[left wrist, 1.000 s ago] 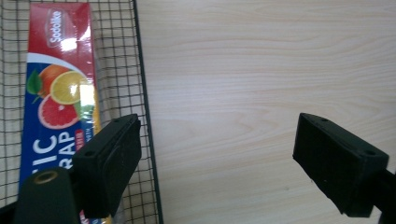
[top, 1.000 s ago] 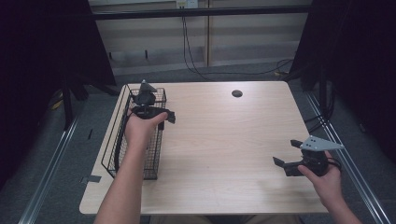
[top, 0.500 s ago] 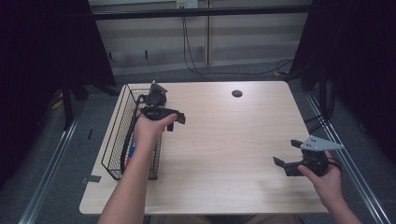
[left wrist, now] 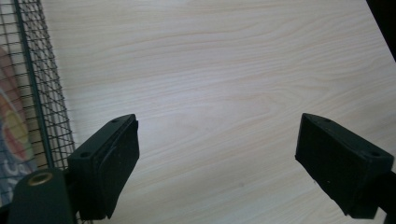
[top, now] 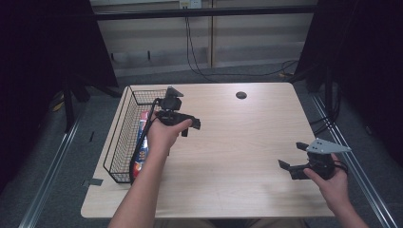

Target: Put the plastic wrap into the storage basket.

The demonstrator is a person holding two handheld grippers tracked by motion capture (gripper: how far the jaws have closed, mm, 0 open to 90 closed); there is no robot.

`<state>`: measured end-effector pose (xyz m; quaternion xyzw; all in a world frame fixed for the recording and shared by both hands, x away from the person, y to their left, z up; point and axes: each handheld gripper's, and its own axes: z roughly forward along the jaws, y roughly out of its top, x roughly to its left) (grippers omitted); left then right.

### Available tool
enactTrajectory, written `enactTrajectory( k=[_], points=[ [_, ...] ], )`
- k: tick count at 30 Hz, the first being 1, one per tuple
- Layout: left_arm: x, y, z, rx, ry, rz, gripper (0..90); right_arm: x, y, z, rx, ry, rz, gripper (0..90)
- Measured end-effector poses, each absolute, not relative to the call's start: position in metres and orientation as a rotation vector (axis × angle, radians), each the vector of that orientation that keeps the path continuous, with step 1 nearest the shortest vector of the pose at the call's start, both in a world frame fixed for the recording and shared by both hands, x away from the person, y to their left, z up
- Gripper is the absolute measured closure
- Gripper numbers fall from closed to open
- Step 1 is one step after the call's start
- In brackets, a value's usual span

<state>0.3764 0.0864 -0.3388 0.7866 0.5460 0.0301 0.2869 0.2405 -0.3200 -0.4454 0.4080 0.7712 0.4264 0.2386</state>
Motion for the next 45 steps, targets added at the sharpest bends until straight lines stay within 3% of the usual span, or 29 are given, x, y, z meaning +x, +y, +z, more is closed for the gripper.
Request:
enactTrajectory(
  k=[37,45],
  points=[
    [0.354,0.051,-0.379,2.076,1.338,0.039,14.2,0.239,-0.320,-0.445,1.112,2.115,1.170,4.7],
    [0.347,0.045,-0.391,2.079,1.291,0.098,12.1,0.239,-0.319,-0.447,1.100,2.127,1.168,4.7]
  ],
)
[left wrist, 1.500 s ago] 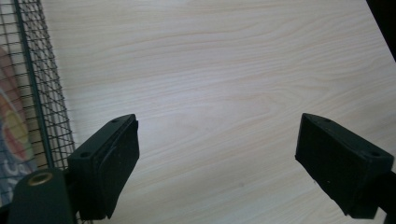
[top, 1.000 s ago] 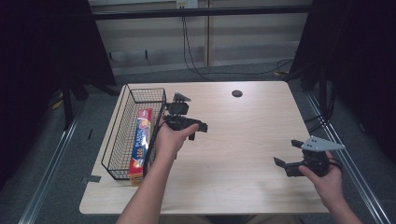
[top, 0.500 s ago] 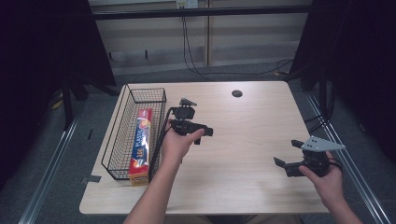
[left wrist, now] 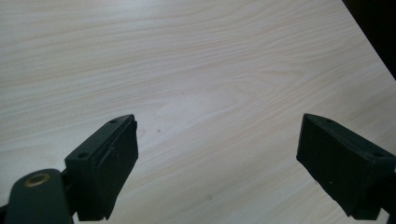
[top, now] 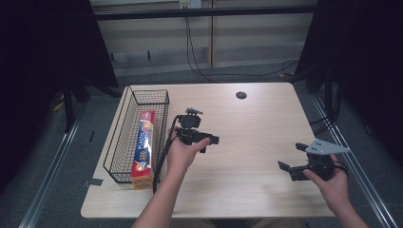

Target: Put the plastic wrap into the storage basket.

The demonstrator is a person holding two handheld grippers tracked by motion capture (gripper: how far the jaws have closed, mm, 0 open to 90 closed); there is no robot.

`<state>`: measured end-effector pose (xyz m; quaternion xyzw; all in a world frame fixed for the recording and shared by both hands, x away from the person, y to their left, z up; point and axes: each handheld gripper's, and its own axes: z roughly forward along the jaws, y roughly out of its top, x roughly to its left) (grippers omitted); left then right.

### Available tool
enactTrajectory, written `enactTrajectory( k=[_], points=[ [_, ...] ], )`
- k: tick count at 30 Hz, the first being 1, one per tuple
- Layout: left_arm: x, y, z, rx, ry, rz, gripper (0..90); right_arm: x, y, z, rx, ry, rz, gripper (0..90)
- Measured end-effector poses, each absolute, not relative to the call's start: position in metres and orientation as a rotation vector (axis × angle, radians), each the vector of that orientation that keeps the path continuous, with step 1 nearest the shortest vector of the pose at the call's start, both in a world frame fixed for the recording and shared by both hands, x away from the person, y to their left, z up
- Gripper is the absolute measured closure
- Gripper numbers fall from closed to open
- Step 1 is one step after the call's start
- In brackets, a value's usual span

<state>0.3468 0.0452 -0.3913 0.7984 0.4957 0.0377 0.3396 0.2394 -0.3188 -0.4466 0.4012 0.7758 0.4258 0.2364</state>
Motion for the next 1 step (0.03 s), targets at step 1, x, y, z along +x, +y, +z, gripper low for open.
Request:
enactTrajectory(
  k=[1],
  points=[
    [0.3450,0.0429,-0.3952,2.066,1.283,0.111,10.7,0.2393,-0.3191,-0.4470,1.098,2.133,1.168,4.7]
  ],
)
